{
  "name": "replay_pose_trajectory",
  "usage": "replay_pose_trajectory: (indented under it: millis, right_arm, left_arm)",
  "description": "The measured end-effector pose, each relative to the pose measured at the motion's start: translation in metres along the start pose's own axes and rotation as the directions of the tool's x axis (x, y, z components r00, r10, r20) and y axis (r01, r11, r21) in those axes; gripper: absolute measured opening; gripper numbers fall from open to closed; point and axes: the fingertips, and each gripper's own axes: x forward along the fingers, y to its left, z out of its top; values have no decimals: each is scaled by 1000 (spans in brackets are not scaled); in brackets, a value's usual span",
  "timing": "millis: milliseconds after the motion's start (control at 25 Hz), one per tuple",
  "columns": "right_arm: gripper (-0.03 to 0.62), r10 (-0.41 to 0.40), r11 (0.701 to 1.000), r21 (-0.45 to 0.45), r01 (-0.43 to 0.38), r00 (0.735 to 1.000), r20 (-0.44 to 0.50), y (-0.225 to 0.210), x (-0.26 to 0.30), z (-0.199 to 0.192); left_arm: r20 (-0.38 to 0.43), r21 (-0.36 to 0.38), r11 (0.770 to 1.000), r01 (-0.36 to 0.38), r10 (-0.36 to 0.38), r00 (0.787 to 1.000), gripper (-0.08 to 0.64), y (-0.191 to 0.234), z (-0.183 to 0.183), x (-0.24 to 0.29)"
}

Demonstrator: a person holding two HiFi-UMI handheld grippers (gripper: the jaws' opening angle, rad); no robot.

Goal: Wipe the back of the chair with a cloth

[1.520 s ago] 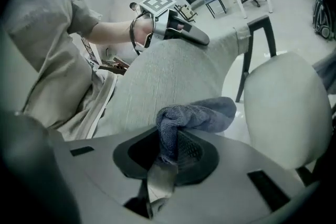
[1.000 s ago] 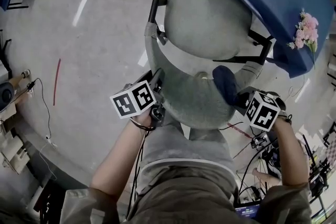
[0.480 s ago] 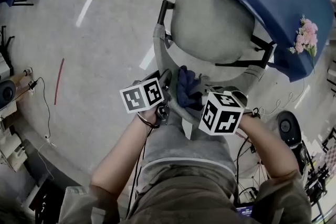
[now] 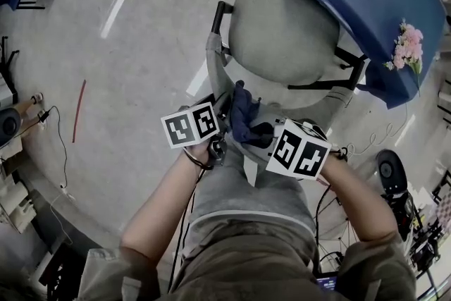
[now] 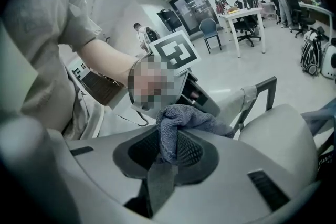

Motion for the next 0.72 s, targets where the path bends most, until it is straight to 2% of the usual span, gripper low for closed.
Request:
replay_pose_trajectory:
  millis: [200, 360, 600, 720]
  right_arm:
    - [83, 32, 996, 79, -28, 998, -48, 19, -19, -42]
    - [81, 30, 987, 161, -19, 997, -65, 27, -42, -77]
    - [83, -51, 960, 270, 71, 995, -81, 23, -76, -123]
    - [83, -131, 952, 257, 165, 981, -144, 20, -91, -145]
  left_arm:
    - [0, 8, 1000, -10, 10, 1000, 175, 1, 0, -1]
    - [0, 18, 999, -26, 26, 1000, 173, 1, -1, -2]
    - [7, 65, 997, -47, 47, 999, 162, -3, 0, -13]
    - [6, 85, 995, -53, 53, 999, 144, -7, -4, -24]
